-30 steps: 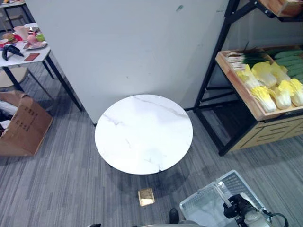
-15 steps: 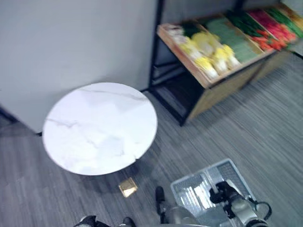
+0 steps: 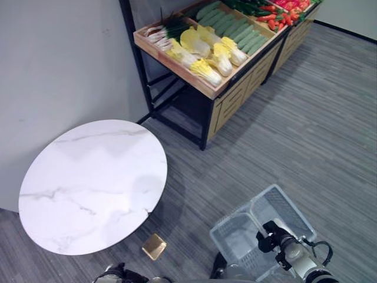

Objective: Get the vegetables into the basket

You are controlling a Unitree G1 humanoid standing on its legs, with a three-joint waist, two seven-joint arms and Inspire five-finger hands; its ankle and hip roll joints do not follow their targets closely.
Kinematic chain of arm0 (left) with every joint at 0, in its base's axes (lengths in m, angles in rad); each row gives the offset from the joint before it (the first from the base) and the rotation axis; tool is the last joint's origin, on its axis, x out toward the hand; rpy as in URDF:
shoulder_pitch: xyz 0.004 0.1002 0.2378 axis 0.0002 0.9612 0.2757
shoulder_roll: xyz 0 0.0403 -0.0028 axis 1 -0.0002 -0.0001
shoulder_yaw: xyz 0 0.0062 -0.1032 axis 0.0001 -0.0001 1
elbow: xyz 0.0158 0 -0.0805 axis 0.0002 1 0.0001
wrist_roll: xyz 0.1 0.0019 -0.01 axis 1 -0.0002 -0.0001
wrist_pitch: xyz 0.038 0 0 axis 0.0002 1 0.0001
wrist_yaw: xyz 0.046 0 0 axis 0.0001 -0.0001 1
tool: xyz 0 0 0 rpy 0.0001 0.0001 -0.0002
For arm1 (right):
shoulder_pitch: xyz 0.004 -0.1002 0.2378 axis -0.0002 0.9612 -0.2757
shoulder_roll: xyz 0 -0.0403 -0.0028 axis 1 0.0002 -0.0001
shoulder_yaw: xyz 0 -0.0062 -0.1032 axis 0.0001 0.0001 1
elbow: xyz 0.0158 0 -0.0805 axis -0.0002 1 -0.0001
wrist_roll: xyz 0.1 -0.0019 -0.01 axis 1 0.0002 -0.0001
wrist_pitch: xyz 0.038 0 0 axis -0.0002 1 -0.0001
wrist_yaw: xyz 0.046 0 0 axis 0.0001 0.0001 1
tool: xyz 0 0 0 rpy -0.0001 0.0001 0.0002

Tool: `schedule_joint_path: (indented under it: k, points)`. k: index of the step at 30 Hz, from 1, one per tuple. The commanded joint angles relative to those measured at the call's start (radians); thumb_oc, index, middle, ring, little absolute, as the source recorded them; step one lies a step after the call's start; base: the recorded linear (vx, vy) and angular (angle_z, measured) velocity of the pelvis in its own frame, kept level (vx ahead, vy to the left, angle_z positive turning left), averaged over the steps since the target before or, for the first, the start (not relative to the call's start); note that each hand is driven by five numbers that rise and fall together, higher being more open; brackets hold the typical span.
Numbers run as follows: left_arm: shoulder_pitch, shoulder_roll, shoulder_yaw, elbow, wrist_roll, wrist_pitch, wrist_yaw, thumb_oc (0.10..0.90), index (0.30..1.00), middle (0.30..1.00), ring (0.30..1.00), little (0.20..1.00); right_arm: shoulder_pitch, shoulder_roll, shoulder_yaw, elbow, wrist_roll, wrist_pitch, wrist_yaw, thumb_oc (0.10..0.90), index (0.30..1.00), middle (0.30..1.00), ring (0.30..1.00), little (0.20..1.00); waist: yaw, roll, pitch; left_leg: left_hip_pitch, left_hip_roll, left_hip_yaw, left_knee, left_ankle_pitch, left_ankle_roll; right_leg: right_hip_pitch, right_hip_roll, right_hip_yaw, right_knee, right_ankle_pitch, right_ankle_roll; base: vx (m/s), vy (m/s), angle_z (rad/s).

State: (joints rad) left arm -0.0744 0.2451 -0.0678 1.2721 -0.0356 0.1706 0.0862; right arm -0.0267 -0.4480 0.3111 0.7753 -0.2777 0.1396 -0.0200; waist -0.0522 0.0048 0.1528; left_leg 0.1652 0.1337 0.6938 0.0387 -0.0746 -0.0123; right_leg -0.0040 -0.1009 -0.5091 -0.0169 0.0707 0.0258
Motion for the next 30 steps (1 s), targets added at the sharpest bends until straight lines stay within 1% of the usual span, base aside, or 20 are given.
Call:
schedule_joint_path:
  k: [1,7,9,10,11,12,15,16,17,18,19,21,22,23,24,25,26,27,28,30]
  points:
    - [0.002,-0.001,-0.043,0.044,0.070,0.007,0.014,0.900,1.000,1.000,1.000,1.000,-0.061,0.004,-0.026,0.000,-0.015,-0.032,-0.020,0.400,0.300,0.300,0.300,0.300,-0.018,-0.002,0.013,-0.028,-0.068,-0.022,-0.030,-0.080,0.009,0.050,-0.087,0.007,-0.028,-0.009,0.149,0.04,-0.204,0.00]
    - [-0.014,-0.018,-0.053,0.026,0.046,-0.003,0.031,0.900,1.000,1.000,1.000,1.000,-0.045,-0.006,-0.027,0.038,-0.011,-0.033,-0.024,0.400,0.300,0.300,0.300,0.300,-0.051,0.041,0.037,-0.033,-0.067,-0.006,-0.113,-0.006,-0.023,0.009,-0.053,0.050,-0.064,-0.016,0.139,0.03,-0.200,-0.10]
    - [-0.017,-0.021,-0.055,0.024,0.040,-0.005,0.034,0.900,1.000,1.000,1.000,1.000,-0.043,-0.007,-0.029,0.043,-0.009,-0.033,-0.027,0.400,0.300,0.300,0.300,0.300,-0.056,0.048,0.042,-0.036,-0.066,-0.003,-0.121,0.003,-0.027,-0.001,-0.050,0.058,-0.061,-0.017,0.136,0.02,-0.174,-0.22]
    - [-0.022,-0.023,-0.058,0.019,0.028,-0.006,0.039,0.900,1.000,1.000,1.000,1.000,-0.043,-0.010,-0.030,0.063,-0.002,-0.035,-0.032,0.400,0.300,0.300,0.300,0.300,-0.063,0.060,0.051,-0.049,-0.059,0.001,-0.126,0.017,-0.037,-0.026,-0.042,0.068,-0.048,-0.028,0.130,0.04,-0.260,-0.21]
    - [-0.024,-0.024,-0.062,0.015,0.023,-0.008,0.042,0.900,1.000,1.000,1.000,1.000,-0.041,-0.013,-0.034,0.062,0.005,-0.034,-0.034,0.400,0.300,0.300,0.300,0.300,-0.070,0.064,0.057,-0.053,-0.051,0.004,-0.126,0.029,-0.045,-0.037,-0.037,0.071,-0.036,-0.037,0.126,0.06,-0.422,-0.23]
    - [-0.029,-0.026,-0.069,0.013,0.016,-0.009,0.045,0.900,1.000,1.000,1.000,1.000,-0.036,-0.018,-0.037,0.069,0.011,-0.036,-0.040,0.400,0.300,0.300,0.300,0.300,-0.079,0.073,0.067,-0.061,-0.039,0.000,-0.126,0.040,-0.054,-0.057,-0.028,0.078,-0.010,-0.058,0.113,0.05,-0.274,-0.13]
    - [-0.032,-0.029,-0.072,0.015,0.010,-0.009,0.050,0.900,1.000,1.000,1.000,1.000,-0.033,-0.024,-0.038,0.081,0.019,-0.037,-0.047,0.400,0.300,0.300,0.300,0.300,-0.085,0.080,0.076,-0.064,-0.027,0.001,-0.126,0.056,-0.065,-0.073,-0.018,0.086,0.007,-0.077,0.101,0.04,-0.281,-0.12]
    - [-0.031,-0.031,-0.071,0.011,-0.004,-0.013,0.056,0.900,1.000,1.000,1.000,1.000,-0.040,-0.026,-0.034,0.100,0.028,-0.041,-0.051,0.400,0.300,0.300,0.300,0.300,-0.086,0.087,0.081,-0.065,-0.016,0.007,-0.126,0.070,-0.077,-0.079,-0.006,0.090,0.003,-0.086,0.094,0.04,-0.295,-0.13]
    - [-0.031,-0.031,-0.070,0.011,-0.004,-0.013,0.056,0.900,1.000,1.000,1.000,1.000,-0.040,-0.026,-0.034,0.101,0.028,-0.041,-0.052,0.400,0.300,0.300,0.300,0.300,-0.085,0.087,0.081,-0.065,-0.015,0.008,-0.126,0.070,-0.078,-0.079,-0.005,0.090,0.002,-0.085,0.094,0.08,-0.424,-0.22]
    - [-0.027,-0.034,-0.070,0.010,-0.006,-0.015,0.056,0.900,1.000,1.000,1.000,1.000,-0.043,-0.028,-0.031,0.110,0.038,-0.043,-0.055,0.400,0.300,0.300,0.300,0.300,-0.085,0.087,0.077,-0.059,-0.003,0.021,-0.126,0.086,-0.091,-0.076,0.013,0.096,-0.005,-0.098,0.083,0.05,-0.230,-0.21]
    - [-0.026,-0.034,-0.070,0.010,-0.005,-0.015,0.056,0.900,1.000,1.000,1.000,1.000,-0.044,-0.028,-0.031,0.111,0.039,-0.044,-0.056,0.400,0.300,0.300,0.300,0.300,-0.084,0.086,0.077,-0.058,-0.002,0.022,-0.126,0.088,-0.093,-0.076,0.014,0.097,-0.005,-0.099,0.082,0.07,-0.332,-0.31]
    - [-0.025,-0.035,-0.073,0.007,-0.009,-0.016,0.057,0.900,1.000,1.000,1.000,1.000,-0.046,-0.031,-0.028,0.110,0.040,-0.046,-0.057,0.400,0.300,0.300,0.300,0.300,-0.083,0.086,0.077,-0.052,0.012,0.020,-0.114,0.109,-0.110,-0.067,0.030,0.106,-0.008,-0.117,0.068,0.06,-0.277,-0.26]
    - [-0.026,-0.033,-0.073,0.005,-0.012,-0.020,0.059,0.900,1.000,1.000,1.000,1.000,-0.049,-0.033,-0.023,0.115,0.044,-0.049,-0.060,0.400,0.300,0.300,0.300,0.300,-0.081,0.081,0.077,-0.054,0.022,0.008,-0.084,0.128,-0.121,-0.057,0.040,0.115,-0.012,-0.129,0.059,0.10,-0.366,-0.26]
    - [-0.026,-0.032,-0.074,0.002,-0.016,-0.021,0.059,0.900,1.000,1.000,1.000,1.000,-0.051,-0.033,-0.016,0.120,0.043,-0.051,-0.058,0.400,0.300,0.300,0.300,0.300,-0.076,0.070,0.080,-0.066,0.038,-0.016,-0.034,0.151,-0.138,-0.041,0.052,0.125,-0.022,-0.138,0.045,0.11,-0.397,-0.33]
    - [-0.030,-0.028,-0.076,-0.002,-0.025,-0.023,0.061,0.900,1.000,1.000,1.000,1.000,-0.052,-0.033,-0.011,0.124,0.045,-0.054,-0.060,0.400,0.300,0.300,0.300,0.300,-0.064,0.057,0.086,-0.085,0.047,-0.067,0.023,0.182,-0.152,-0.025,0.062,0.135,-0.031,-0.144,0.034,0.07,-0.266,-0.38]
    - [-0.030,-0.028,-0.076,-0.002,-0.025,-0.023,0.061,0.900,1.000,1.000,1.000,1.000,-0.052,-0.033,-0.011,0.124,0.045,-0.054,-0.060,0.400,0.300,0.300,0.300,0.300,-0.064,0.057,0.086,-0.086,0.048,-0.067,0.024,0.182,-0.153,-0.024,0.062,0.135,-0.031,-0.144,0.033,0.06,-0.277,-0.46]
    - [-0.037,-0.028,-0.078,-0.010,-0.042,-0.029,0.064,0.900,1.000,1.000,1.000,1.000,-0.058,-0.037,-0.003,0.130,0.041,-0.055,-0.055,0.400,0.300,0.300,0.300,0.300,-0.046,0.035,0.090,-0.122,0.024,-0.192,0.084,0.169,-0.132,-0.007,0.074,0.166,-0.051,-0.150,0.022,0.02,-0.182,-0.46]
    - [-0.040,-0.029,-0.078,-0.017,-0.061,-0.035,0.074,0.900,1.000,1.000,1.000,1.000,-0.068,-0.041,0.006,0.139,0.036,-0.055,-0.054,0.400,0.300,0.300,0.300,0.300,-0.032,0.023,0.089,-0.160,-0.007,-0.287,0.105,0.131,-0.107,-0.004,0.078,0.186,-0.060,-0.149,0.022,0.01,-0.212,-0.47]
    - [-0.039,-0.031,-0.081,-0.016,-0.070,-0.035,0.073,0.900,1.000,1.000,1.000,1.000,-0.075,-0.037,0.015,0.148,0.034,-0.055,-0.052,0.400,0.300,0.300,0.300,0.300,-0.024,0.012,0.091,-0.176,-0.025,-0.325,0.094,0.098,-0.089,-0.002,0.081,0.206,-0.060,-0.146,0.023,-0.01,-0.104,-0.37]
    - [-0.036,-0.034,-0.088,-0.014,-0.070,-0.037,0.069,0.900,1.000,1.000,1.000,1.000,-0.078,-0.033,0.026,0.164,0.033,-0.052,-0.049,0.400,0.300,0.300,0.300,0.300,-0.025,-0.004,0.089,-0.175,-0.024,-0.329,0.028,0.075,-0.078,0.004,0.087,0.225,-0.061,-0.144,0.020,0.00,-0.090,-0.59]
